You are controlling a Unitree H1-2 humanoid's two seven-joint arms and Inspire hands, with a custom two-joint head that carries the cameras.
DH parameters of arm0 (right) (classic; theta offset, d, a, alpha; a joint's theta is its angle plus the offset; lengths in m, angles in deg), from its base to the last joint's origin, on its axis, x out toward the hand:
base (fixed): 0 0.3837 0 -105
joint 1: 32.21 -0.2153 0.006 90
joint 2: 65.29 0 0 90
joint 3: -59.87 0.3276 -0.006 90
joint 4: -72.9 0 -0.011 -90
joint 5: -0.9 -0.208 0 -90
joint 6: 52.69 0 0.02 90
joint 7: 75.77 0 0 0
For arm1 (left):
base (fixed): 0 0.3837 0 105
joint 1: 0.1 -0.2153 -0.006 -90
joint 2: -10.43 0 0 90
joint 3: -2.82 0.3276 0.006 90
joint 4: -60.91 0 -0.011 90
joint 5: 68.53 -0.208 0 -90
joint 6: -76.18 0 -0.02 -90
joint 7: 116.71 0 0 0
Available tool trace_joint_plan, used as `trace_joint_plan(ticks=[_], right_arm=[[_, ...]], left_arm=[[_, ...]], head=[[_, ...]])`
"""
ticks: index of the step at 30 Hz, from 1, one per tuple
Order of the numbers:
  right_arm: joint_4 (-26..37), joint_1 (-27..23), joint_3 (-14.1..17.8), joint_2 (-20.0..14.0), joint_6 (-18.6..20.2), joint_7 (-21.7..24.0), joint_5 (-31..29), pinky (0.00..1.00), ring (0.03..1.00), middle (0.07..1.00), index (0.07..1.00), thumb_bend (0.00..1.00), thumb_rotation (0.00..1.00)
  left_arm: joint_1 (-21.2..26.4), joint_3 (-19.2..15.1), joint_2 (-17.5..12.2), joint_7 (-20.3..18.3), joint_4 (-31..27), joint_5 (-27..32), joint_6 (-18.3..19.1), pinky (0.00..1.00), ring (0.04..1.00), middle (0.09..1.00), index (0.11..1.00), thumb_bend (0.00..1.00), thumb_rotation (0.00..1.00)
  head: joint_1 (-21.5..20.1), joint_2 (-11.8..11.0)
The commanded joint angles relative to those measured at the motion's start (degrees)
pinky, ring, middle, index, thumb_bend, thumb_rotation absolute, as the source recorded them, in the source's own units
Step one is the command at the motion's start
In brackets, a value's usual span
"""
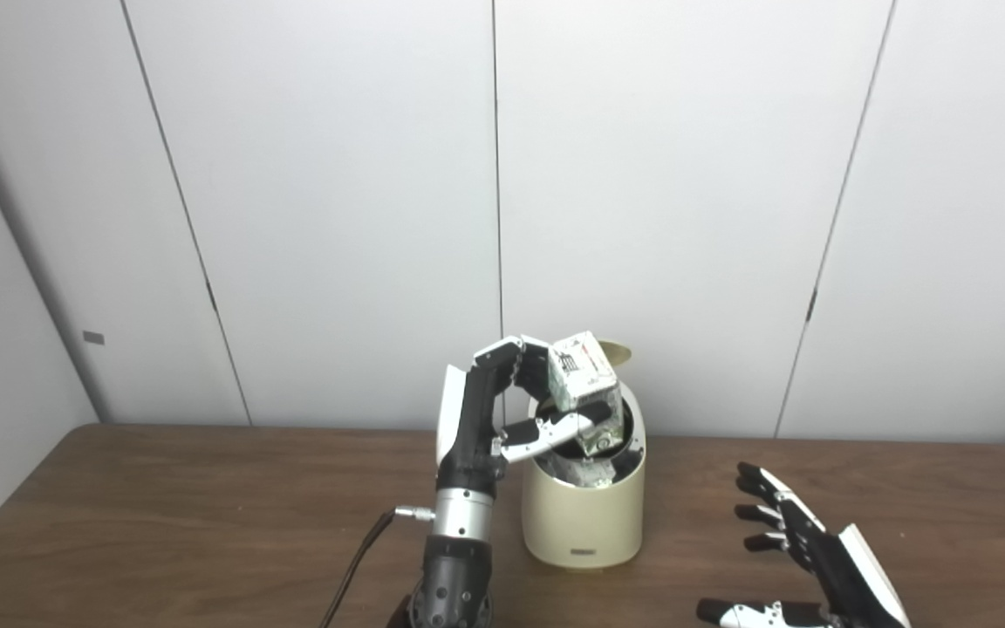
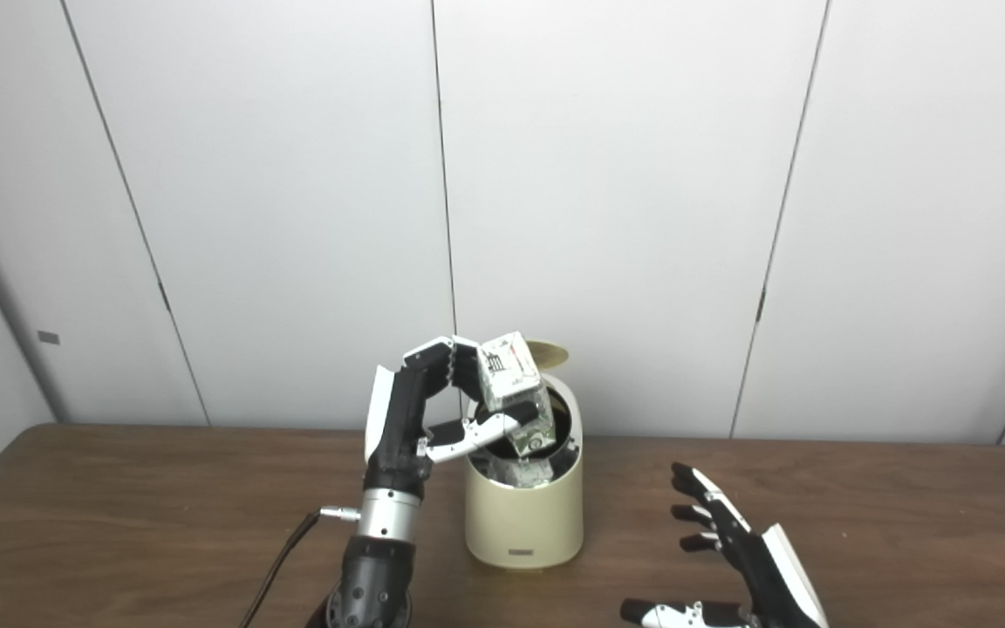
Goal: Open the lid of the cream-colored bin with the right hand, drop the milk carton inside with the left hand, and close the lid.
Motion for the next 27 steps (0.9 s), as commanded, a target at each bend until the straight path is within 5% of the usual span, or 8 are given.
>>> trace_joint_plan(ticks=[1,27], right_arm=[[2.34,-1.5,0.07,0.15,-1.58,-1.24,0.39,0.68,0.805,0.887,0.899,0.78,0.24],[3.29,-0.34,0.6,-0.58,-2.02,-1.05,-0.1,0.69,0.813,0.889,0.908,0.77,0.27]], left_arm=[[3.83,0.86,0.39,2.59,-0.29,0.45,-2.85,0.4,0.453,0.471,0.502,0.52,0.0],[7.45,17.21,-4.56,24.91,12.53,2.62,-2.87,0.42,0.448,0.473,0.499,0.52,0.0]], head=[[-0.12,0.09],[-0.22,1.17]])
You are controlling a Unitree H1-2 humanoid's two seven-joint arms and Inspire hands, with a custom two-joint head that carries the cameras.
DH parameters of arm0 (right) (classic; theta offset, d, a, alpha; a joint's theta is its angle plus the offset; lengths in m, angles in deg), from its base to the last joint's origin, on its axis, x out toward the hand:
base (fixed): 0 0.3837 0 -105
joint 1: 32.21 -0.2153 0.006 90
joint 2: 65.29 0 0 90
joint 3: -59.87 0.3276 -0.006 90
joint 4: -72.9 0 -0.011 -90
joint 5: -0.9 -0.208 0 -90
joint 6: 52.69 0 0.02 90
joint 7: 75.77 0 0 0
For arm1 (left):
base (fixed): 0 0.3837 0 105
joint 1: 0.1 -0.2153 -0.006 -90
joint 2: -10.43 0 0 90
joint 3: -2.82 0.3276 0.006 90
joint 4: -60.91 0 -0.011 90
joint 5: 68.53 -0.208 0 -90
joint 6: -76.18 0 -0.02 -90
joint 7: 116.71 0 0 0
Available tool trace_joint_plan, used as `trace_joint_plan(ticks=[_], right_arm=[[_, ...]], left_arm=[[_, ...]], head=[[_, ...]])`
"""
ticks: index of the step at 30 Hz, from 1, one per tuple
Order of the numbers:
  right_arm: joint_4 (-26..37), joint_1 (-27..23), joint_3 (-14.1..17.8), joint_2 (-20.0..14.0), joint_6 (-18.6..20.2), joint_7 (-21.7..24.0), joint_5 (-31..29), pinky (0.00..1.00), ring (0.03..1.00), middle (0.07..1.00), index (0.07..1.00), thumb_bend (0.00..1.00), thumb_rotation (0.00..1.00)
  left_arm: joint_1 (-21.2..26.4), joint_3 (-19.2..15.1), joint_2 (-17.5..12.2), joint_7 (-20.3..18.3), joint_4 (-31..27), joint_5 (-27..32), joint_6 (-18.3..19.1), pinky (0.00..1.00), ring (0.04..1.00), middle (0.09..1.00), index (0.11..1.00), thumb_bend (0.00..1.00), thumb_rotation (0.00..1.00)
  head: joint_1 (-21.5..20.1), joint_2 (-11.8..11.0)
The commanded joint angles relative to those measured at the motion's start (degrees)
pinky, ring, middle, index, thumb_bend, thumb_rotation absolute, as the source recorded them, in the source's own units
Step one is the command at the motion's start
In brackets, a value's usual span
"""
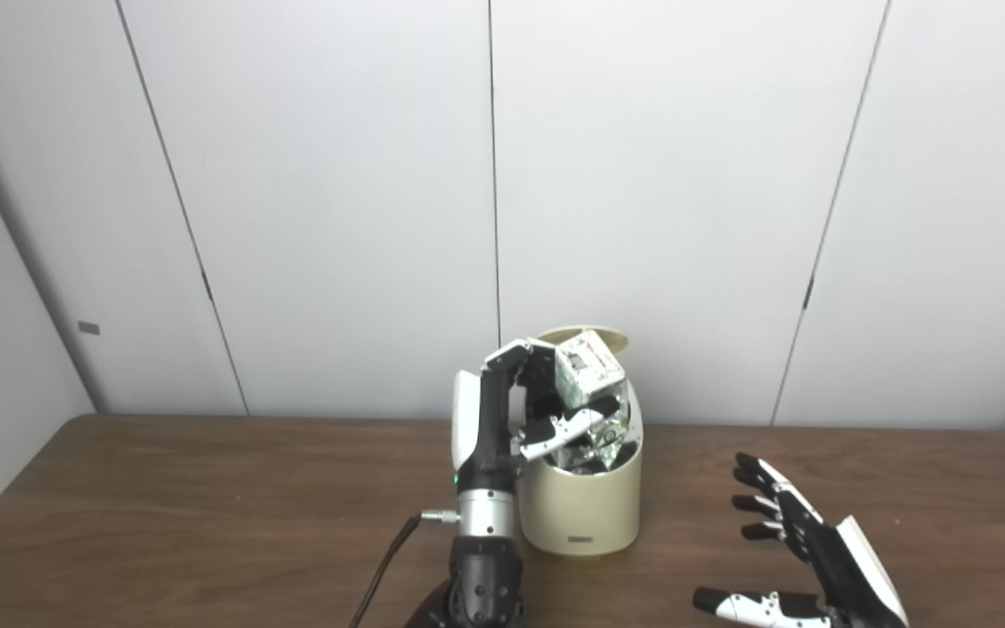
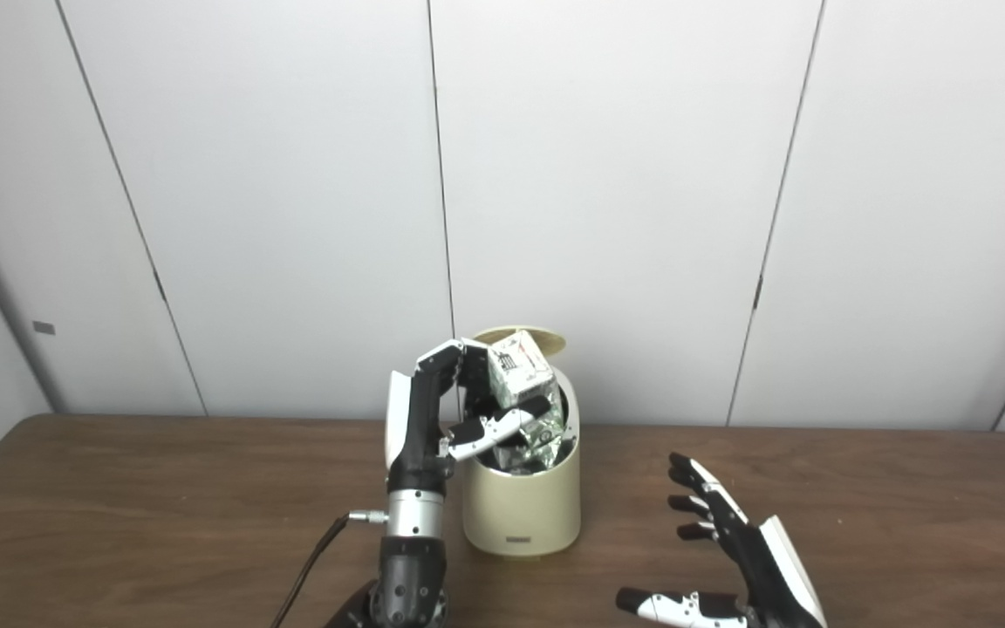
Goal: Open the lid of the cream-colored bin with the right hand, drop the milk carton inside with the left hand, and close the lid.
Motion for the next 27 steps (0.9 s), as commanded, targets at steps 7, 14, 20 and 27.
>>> trace_joint_plan(ticks=[7,14,20,27], right_arm=[[2.13,-0.96,0.77,-1.24,-2.46,-0.52,-0.74,0.7,0.815,0.892,0.915,0.77,0.29],[2.46,-0.94,0.56,-1.54,-2.47,-0.47,-0.98,0.69,0.81,0.892,0.914,0.76,0.29],[1.99,-0.86,0.77,-2.04,-2.73,-0.34,-1.58,0.7,0.816,0.897,0.918,0.76,0.29],[2.1,-0.86,0.79,-2.23,-2.84,-0.33,-1.91,0.69,0.808,0.891,0.917,0.76,0.28]], left_arm=[[3.82,4.74,-1.92,8.77,2.26,-1.42,-0.72,0.44,0.448,0.472,0.512,0.51,0.0],[4.84,7.91,-3.05,11.11,4.62,-2.13,-0.71,0.46,0.457,0.476,0.506,0.5,0.0],[6.22,9.21,-3.38,15.1,9.09,-8.88,-0.71,0.4,0.444,0.484,0.506,0.51,0.0],[6.64,8.95,-3.23,16.99,10.2,-10.89,-0.71,0.39,0.437,0.485,0.507,0.51,0.0]], head=[[0.05,0.2],[0.05,0.2],[0.56,0.71],[1.0,0.91]])
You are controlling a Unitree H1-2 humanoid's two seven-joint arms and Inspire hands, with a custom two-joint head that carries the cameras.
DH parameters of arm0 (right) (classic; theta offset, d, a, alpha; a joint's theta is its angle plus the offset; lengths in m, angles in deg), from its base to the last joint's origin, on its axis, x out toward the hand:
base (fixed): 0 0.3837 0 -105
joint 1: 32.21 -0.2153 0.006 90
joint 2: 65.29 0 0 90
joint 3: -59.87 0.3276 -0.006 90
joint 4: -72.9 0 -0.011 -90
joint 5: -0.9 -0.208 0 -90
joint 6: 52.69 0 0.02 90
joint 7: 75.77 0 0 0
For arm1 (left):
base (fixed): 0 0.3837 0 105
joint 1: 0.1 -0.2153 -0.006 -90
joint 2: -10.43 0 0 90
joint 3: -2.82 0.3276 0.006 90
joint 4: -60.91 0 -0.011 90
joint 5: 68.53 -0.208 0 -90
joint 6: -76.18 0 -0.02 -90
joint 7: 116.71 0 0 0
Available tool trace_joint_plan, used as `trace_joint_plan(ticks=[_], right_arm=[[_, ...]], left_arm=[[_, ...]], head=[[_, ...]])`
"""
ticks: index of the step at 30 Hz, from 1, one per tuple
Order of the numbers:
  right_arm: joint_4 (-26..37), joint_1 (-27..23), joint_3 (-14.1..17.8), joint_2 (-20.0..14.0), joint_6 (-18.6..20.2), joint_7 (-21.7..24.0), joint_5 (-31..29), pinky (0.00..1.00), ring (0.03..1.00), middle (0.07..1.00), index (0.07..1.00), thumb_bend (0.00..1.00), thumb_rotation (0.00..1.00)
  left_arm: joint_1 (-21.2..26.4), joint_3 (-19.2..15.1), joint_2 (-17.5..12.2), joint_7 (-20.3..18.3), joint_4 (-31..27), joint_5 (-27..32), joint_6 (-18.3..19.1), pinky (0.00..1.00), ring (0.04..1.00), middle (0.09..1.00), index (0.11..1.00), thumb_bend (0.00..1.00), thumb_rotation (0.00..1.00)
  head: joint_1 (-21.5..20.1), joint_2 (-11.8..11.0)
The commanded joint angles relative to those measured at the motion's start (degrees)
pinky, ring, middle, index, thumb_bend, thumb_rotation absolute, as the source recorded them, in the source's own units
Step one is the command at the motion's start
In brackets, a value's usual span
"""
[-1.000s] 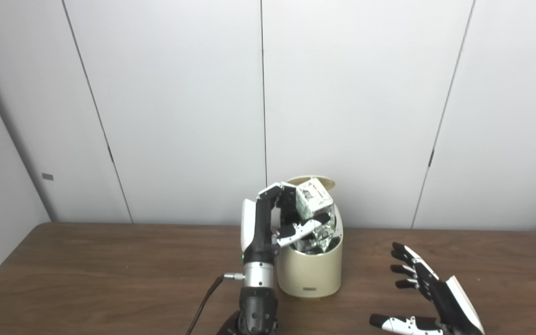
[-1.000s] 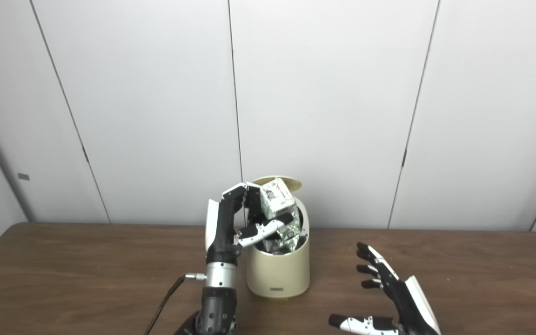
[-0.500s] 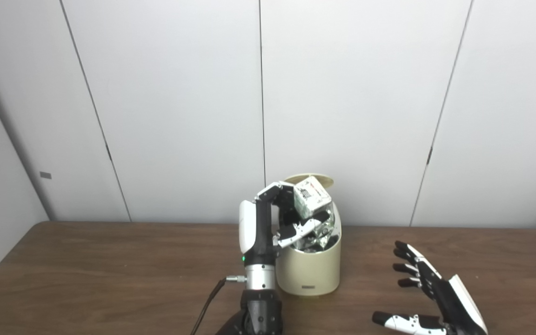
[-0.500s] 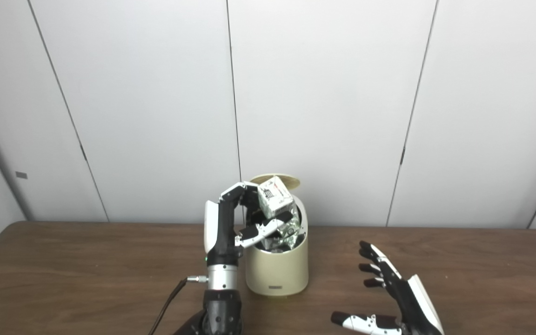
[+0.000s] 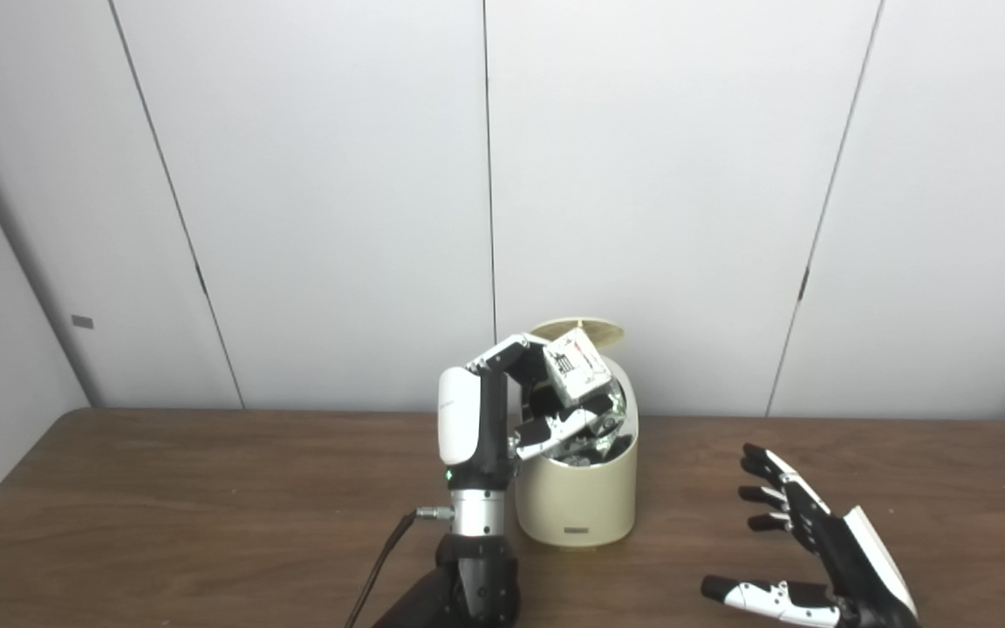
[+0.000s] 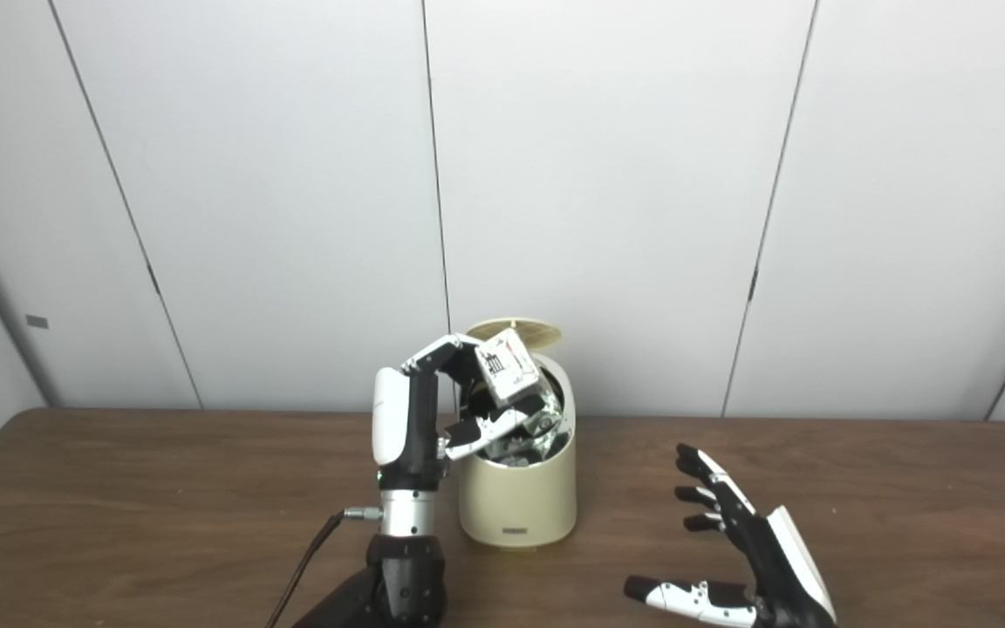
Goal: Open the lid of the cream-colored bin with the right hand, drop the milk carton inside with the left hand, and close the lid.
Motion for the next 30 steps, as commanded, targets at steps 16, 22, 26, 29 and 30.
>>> trace_joint_plan(ticks=[16,22,26,29,30], right_arm=[[2.02,-1.52,0.01,-0.51,-2.44,-0.31,-0.98,0.69,0.811,0.89,0.91,0.76,0.25],[1.9,-1.62,-0.19,-0.49,-2.15,-0.17,-0.76,0.69,0.812,0.893,0.914,0.76,0.27],[1.78,-1.68,-0.14,-0.37,-2.15,-0.24,-0.98,0.69,0.81,0.892,0.914,0.76,0.26],[1.72,-1.73,-0.16,-0.25,-2.14,-0.4,-0.77,0.68,0.809,0.891,0.913,0.76,0.25],[1.64,-1.78,-0.19,-0.22,-2.19,-0.44,-0.71,0.68,0.808,0.891,0.913,0.76,0.25]], left_arm=[[2.38,-0.91,-0.91,0.14,-1.52,-1.29,0.41,0.48,0.458,0.484,0.507,0.5,0.0],[1.74,-1.85,-1.11,-0.76,-3.75,-1.75,0.41,0.51,0.464,0.486,0.504,0.5,0.0],[1.15,-2.83,-1.39,-1.86,-5.92,-1.89,0.42,0.48,0.457,0.486,0.507,0.5,0.0],[0.75,-3.66,-1.58,-2.87,-7.46,-2.02,0.42,0.48,0.453,0.487,0.509,0.5,0.0],[0.68,-3.9,-1.62,-3.07,-7.78,-2.13,0.43,0.48,0.453,0.488,0.508,0.5,0.0]], head=[[0.29,0.23],[0.6,0.38],[0.64,0.43],[0.86,0.42],[0.86,0.42]])
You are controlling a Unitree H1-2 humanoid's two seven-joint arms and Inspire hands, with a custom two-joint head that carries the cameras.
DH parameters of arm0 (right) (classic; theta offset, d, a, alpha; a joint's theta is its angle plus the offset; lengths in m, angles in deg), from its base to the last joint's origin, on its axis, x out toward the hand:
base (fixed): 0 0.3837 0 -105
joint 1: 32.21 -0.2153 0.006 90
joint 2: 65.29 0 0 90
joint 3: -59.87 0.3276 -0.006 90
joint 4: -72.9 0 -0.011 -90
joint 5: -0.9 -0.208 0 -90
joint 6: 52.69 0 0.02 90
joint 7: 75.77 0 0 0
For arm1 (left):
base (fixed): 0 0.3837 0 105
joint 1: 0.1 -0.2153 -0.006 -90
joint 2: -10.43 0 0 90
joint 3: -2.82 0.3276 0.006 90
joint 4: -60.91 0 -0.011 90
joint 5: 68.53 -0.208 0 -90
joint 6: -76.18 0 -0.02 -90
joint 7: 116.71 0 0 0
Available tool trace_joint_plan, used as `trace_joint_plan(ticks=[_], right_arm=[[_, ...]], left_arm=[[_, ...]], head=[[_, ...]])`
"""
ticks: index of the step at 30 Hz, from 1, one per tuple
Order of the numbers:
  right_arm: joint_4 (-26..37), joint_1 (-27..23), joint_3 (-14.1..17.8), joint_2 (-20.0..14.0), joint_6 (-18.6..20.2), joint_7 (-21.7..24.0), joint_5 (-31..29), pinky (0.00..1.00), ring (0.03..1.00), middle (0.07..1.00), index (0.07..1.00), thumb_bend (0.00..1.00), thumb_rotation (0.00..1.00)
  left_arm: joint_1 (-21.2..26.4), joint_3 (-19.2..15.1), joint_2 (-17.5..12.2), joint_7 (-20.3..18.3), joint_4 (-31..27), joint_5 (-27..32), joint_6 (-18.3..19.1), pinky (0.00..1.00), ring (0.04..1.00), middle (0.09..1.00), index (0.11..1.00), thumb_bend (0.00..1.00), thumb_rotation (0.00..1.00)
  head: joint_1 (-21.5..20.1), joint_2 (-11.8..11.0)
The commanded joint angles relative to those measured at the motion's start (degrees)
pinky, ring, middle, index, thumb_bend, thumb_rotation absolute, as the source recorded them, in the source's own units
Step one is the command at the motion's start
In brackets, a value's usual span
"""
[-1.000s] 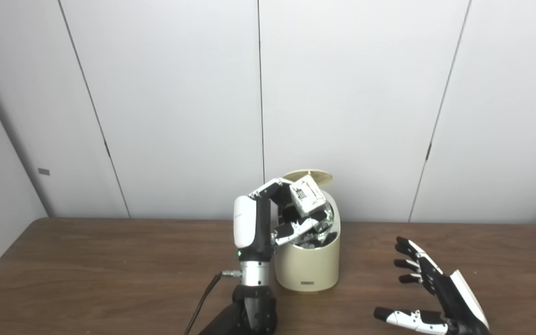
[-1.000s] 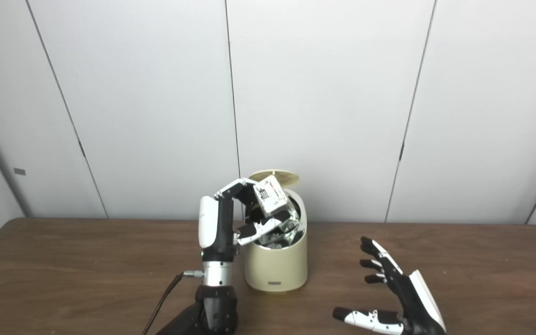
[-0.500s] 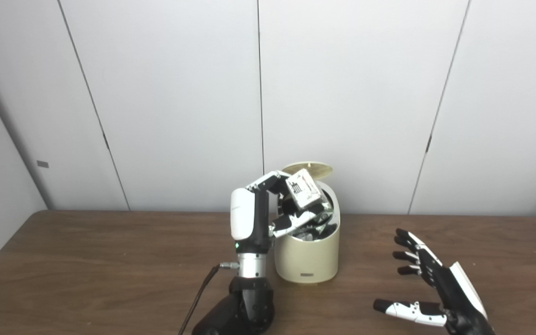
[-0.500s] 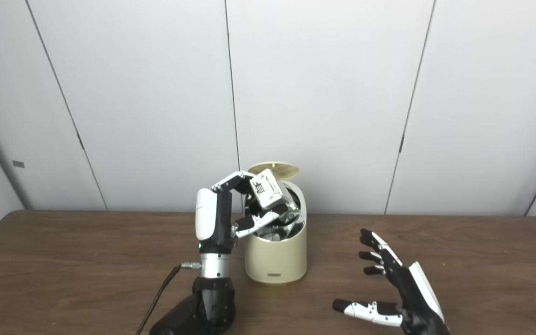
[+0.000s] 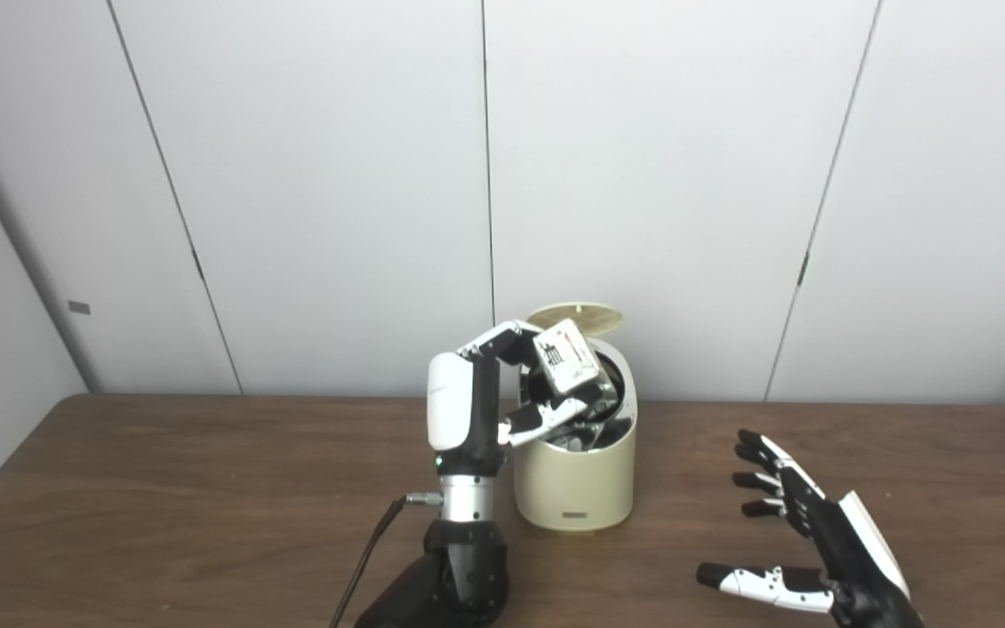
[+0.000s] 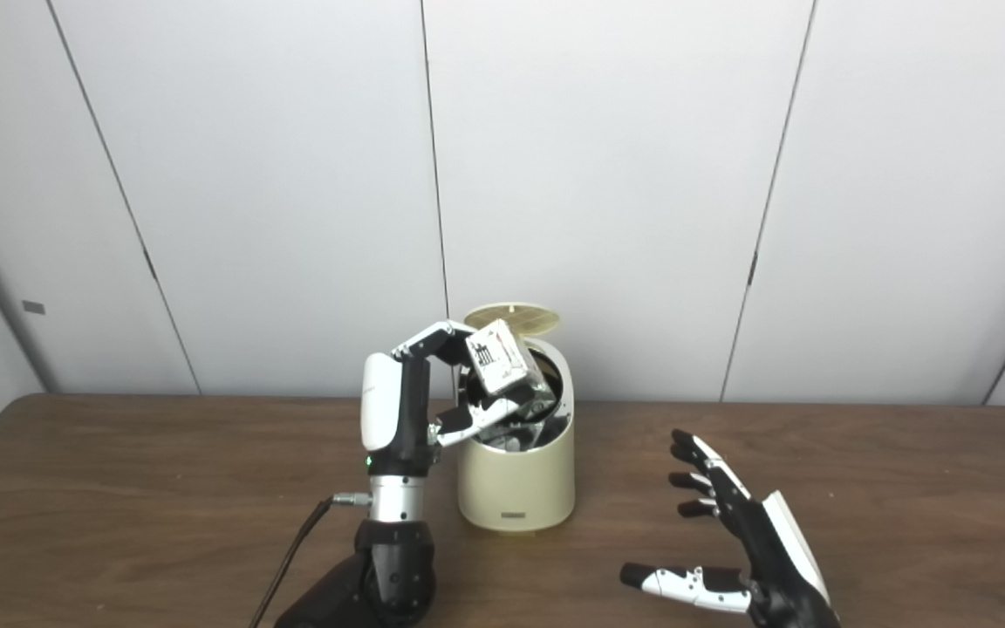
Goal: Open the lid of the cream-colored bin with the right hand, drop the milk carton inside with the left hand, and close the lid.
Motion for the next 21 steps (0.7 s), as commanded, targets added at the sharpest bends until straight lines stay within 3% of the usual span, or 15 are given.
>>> trace_joint_plan(ticks=[1,11,21], right_arm=[[1.62,-1.75,0.15,-0.18,-2.22,-0.66,0.04,0.68,0.808,0.891,0.913,0.76,0.25],[0.08,-1.91,0.21,-0.1,-4.23,-1.3,0.09,0.66,0.789,0.878,0.901,0.77,0.25],[0.11,-2.11,0.05,0.27,-3.83,-1.19,0.53,0.66,0.783,0.879,0.9,0.77,0.25]], left_arm=[[2.77,-1.16,-0.56,0.18,-2.82,-0.91,-0.83,0.47,0.452,0.489,0.508,0.5,0.0],[2.0,-3.32,-1.05,-1.86,-5.68,-1.57,-0.83,0.46,0.447,0.49,0.51,0.5,0.0],[0.92,-7.02,-0.58,-7.79,-6.28,-1.44,-0.83,0.47,0.44,0.494,0.52,0.5,0.0]], head=[[0.12,0.07],[0.83,0.08],[0.89,0.05]])
